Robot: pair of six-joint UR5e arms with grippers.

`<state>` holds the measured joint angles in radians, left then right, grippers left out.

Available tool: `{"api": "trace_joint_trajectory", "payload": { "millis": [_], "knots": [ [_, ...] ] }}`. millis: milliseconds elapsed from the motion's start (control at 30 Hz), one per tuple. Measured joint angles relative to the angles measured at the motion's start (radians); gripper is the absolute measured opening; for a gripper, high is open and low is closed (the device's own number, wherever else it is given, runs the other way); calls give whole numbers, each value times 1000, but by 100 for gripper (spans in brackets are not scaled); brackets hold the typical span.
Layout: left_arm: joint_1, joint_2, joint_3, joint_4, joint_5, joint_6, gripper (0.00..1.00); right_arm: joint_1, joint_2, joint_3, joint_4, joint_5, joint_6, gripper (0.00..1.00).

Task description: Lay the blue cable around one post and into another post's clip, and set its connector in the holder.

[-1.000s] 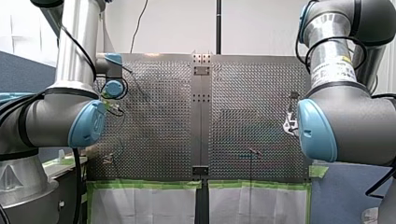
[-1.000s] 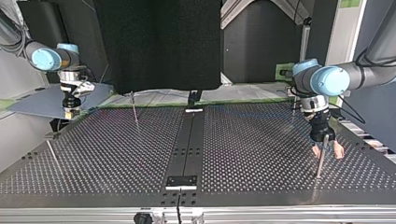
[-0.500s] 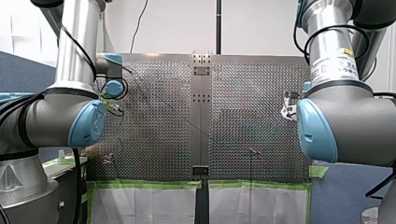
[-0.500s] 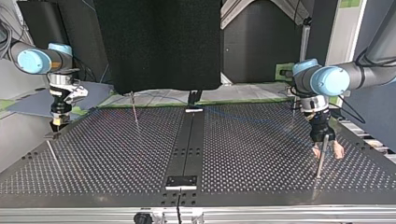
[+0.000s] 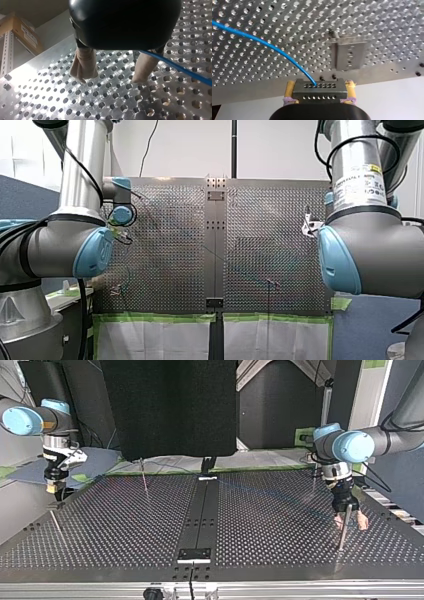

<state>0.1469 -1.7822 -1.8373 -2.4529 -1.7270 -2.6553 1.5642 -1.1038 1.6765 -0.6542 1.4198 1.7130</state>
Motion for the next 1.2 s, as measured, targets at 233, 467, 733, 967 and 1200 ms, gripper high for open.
{"api": "trace_joint_trajectory", "payload": {
  "millis": [233, 467, 733, 967, 1200],
  "knots": [
    [0, 0, 0, 0, 0, 1, 100, -2, -57, -7, 25, -6, 1, 0],
    [0, 0, 0, 0, 1, 2, 100, -3, -114, -45, 74, -28, -6, 0],
    [0, 0, 0, 0, 2, 2, 100, 11, -94, -63, 135, -43, -60, 0],
    [0, 0, 0, 0, 1, 2, 100, 18, -51, -64, 151, -39, -88, 0],
    [0, 0, 0, 0, 1, 2, 100, 16, -41, -71, 127, -52, -77, 0]
  ]
}}
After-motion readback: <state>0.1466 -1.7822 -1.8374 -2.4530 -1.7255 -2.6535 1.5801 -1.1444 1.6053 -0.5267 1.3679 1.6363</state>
